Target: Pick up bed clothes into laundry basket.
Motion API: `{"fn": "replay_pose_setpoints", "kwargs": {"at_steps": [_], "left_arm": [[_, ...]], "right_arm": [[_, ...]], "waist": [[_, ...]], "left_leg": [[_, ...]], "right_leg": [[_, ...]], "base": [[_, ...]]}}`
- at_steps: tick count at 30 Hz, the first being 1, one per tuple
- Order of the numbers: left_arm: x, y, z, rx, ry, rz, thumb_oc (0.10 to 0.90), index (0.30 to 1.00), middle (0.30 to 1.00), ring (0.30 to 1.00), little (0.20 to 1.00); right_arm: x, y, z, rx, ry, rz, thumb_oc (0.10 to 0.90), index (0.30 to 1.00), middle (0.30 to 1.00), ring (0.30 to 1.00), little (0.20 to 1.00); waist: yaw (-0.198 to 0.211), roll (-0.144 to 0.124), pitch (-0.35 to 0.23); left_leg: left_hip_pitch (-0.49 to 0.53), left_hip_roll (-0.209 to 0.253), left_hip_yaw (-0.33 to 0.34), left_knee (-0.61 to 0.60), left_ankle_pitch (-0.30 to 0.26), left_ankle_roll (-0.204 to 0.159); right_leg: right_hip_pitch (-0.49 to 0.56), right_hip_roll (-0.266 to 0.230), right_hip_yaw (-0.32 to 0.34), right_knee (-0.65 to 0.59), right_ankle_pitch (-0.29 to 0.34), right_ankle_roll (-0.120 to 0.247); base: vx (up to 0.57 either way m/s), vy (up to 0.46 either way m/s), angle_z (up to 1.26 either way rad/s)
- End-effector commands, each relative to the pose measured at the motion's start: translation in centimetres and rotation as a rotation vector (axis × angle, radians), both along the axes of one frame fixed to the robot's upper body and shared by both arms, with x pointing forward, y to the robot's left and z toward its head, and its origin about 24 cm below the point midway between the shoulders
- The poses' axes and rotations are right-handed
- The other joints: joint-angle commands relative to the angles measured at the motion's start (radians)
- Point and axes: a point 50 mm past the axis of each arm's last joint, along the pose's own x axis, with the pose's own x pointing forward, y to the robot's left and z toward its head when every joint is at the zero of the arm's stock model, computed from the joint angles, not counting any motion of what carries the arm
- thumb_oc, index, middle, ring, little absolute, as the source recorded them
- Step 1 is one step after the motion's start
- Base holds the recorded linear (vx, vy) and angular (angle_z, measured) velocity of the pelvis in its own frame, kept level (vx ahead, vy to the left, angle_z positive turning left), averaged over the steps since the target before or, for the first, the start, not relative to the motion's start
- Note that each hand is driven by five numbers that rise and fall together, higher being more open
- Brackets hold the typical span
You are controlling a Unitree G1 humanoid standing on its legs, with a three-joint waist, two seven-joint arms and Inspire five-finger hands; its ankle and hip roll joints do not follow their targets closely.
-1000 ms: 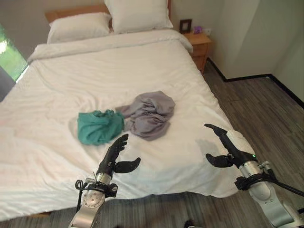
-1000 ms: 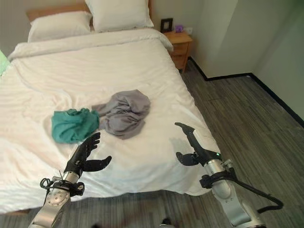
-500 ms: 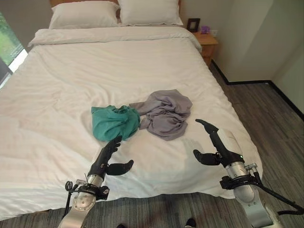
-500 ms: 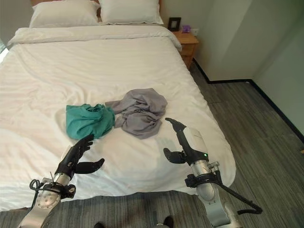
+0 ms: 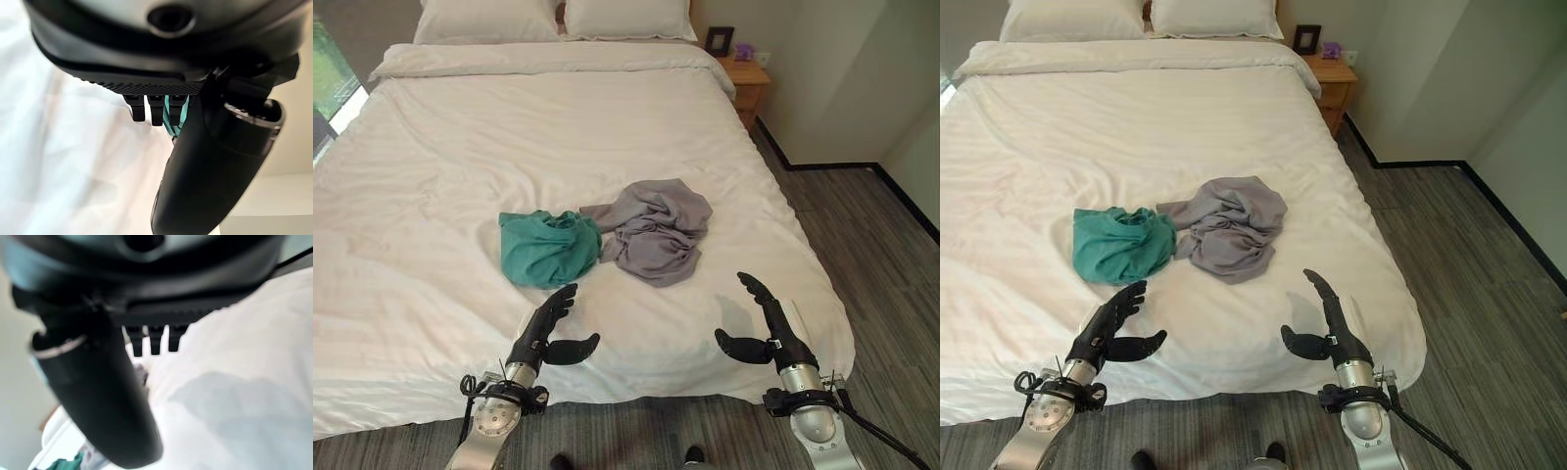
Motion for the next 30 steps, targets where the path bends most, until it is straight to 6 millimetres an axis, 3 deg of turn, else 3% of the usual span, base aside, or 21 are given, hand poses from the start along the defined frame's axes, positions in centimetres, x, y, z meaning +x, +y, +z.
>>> {"fn": "replay_pose_setpoints", "kwargs": {"at_steps": [1,12,16,18,19,23,25,27,28,30], "left_arm": [[2.4,-0.6,5.2,-0.019,-0.275,-0.041,0.8,0.9,0.9,0.9,0.9],[2.1,-0.4,5.2,-0.031,-0.28,-0.024,0.8,0.9,0.9,0.9,0.9],[1.7,0.3,5.4,-0.036,-0.294,0.019,0.8,0.9,0.9,0.9,0.9],[1.7,0.4,5.6,-0.044,-0.304,0.039,0.8,0.9,0.9,0.9,0.9],[1.7,0.5,5.5,-0.045,-0.304,0.046,0.8,0.9,0.9,0.9,0.9],[1.8,0.9,5.4,-0.058,-0.29,0.056,0.8,0.9,0.9,0.9,0.9],[1.8,1.1,5.1,-0.067,-0.278,0.059,0.8,0.9,0.9,0.9,0.9],[1.8,1.6,5.0,-0.084,-0.266,0.066,0.8,0.9,0.9,0.9,0.9],[1.8,1.6,5.0,-0.085,-0.266,0.066,0.8,0.9,0.9,0.9,0.9],[1.8,2.2,4.9,-0.101,-0.254,0.075,0.8,0.9,0.9,0.9,0.9]], "right_arm": [[2.0,-0.5,4.7,-0.062,-0.242,0.025,0.8,0.9,0.9,0.9,0.9],[2.1,-1.3,4.6,-0.09,-0.22,0.003,0.8,0.9,0.9,0.9,0.9],[2.7,-2.5,5.6,-0.263,-0.26,-0.071,0.8,0.9,0.9,0.9,0.9],[3.9,-3.1,7.3,-0.344,-0.337,-0.117,0.8,0.9,0.9,0.9,0.9],[5.2,-3.4,9.3,-0.419,-0.415,-0.142,0.8,0.9,0.9,0.9,0.9],[7.4,-4.0,11.5,-0.495,-0.462,-0.156,0.8,0.9,0.9,0.9,0.9],[8.3,-4.1,11.8,-0.515,-0.453,-0.151,0.8,0.9,0.9,0.9,0.9],[10.6,-4.4,12.2,-0.58,-0.399,-0.139,0.8,0.9,0.9,0.9,0.9],[10.7,-4.4,12.2,-0.58,-0.4,-0.138,0.8,0.9,0.9,0.9,0.9],[12.5,-4.6,11.0,-0.579,-0.284,-0.128,0.8,0.9,0.9,0.9,0.9]], "waist": [[0.021,0.023,-0.062],[0.034,0.031,-0.078],[0.048,0.031,-0.084],[0.062,0.028,-0.086],[0.079,0.023,-0.087],[0.109,0.012,-0.09],[0.124,0.008,-0.09],[0.164,0.0,-0.088],[0.163,0.0,-0.088],[0.202,-0.004,-0.085]], "left_leg": [[0.081,0.001,0.017,0.002,-0.275,0.05],[0.089,0.016,0.004,0.002,-0.268,0.038],[0.088,0.021,0.003,0.002,-0.264,0.035],[0.082,0.023,0.0,0.002,-0.26,0.034],[0.073,0.026,-0.007,0.002,-0.254,0.032],[0.056,0.028,-0.023,0.002,-0.244,0.025],[0.05,0.029,-0.028,0.002,-0.241,0.023],[0.038,0.03,-0.043,0.002,-0.233,0.014],[0.038,0.03,-0.043,0.002,-0.233,0.014],[0.023,0.033,-0.056,0.002,-0.221,0.005]], "right_leg": [[-0.057,0.008,-0.001,0.006,-0.019,-0.011],[-0.022,0.009,-0.029,-0.005,-0.046,-0.02],[-0.023,0.008,-0.041,-0.005,-0.046,-0.019],[-0.024,0.009,-0.047,-0.005,-0.046,-0.02],[-0.024,0.009,-0.053,-0.005,-0.046,-0.021],[-0.023,0.009,-0.066,-0.005,-0.039,-0.021],[-0.022,0.009,-0.073,-0.005,-0.039,-0.022],[-0.019,0.008,-0.09,-0.005,-0.039,-0.024],[-0.019,0.008,-0.09,-0.005,-0.039,-0.024],[-0.017,0.008,-0.114,-0.005,-0.042,-0.026]], "base": [[0.02,-0.036,0.03],[0.02,-0.044,0.06],[0.0,0.0,0.0],[0.0,0.0,0.0],[0.0,0.0,0.0],[0.0,-0.013,0.08],[0.0,-0.024,0.19],[0.01,-0.026,0.11],[0.02,-0.031,0.22],[0.04,-0.047,0.33]]}}
